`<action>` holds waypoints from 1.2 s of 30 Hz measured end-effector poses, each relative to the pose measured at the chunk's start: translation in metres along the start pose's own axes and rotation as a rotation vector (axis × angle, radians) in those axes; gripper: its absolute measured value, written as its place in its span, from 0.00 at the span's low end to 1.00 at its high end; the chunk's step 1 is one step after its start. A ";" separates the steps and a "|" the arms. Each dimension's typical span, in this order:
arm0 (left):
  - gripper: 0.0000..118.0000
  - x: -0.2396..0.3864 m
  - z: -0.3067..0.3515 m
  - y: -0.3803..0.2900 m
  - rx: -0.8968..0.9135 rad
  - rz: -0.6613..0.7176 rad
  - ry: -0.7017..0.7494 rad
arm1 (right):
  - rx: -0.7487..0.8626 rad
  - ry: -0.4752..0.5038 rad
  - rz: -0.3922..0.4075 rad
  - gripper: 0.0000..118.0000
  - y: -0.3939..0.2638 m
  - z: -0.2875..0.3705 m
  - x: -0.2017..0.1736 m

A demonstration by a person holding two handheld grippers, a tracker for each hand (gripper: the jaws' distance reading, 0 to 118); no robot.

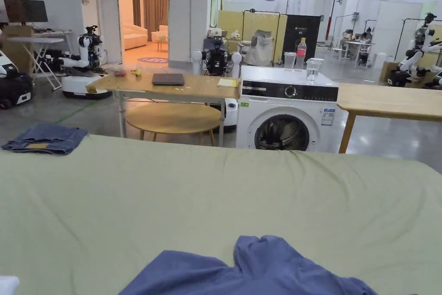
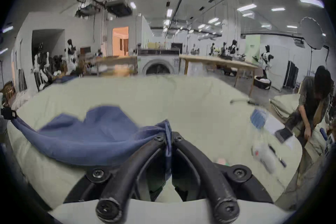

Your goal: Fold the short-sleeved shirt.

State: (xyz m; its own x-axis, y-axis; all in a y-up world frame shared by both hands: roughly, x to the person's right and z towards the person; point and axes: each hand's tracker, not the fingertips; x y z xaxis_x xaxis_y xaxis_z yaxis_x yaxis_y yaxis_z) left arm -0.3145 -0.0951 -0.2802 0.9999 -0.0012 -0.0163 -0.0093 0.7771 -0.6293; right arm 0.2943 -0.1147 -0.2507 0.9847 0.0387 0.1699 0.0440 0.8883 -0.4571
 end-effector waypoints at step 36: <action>1.00 -0.049 0.003 -0.027 -0.034 0.119 -0.042 | 0.105 0.285 0.117 0.00 0.059 0.021 -0.156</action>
State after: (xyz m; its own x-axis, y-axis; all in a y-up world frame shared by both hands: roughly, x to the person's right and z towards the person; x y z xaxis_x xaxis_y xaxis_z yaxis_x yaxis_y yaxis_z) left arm -0.3636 -0.1138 -0.2602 0.9913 0.1172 -0.0601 -0.1279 0.7485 -0.6507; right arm 0.1398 -0.0586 -0.2859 0.9902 0.0269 -0.1370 -0.0755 0.9285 -0.3635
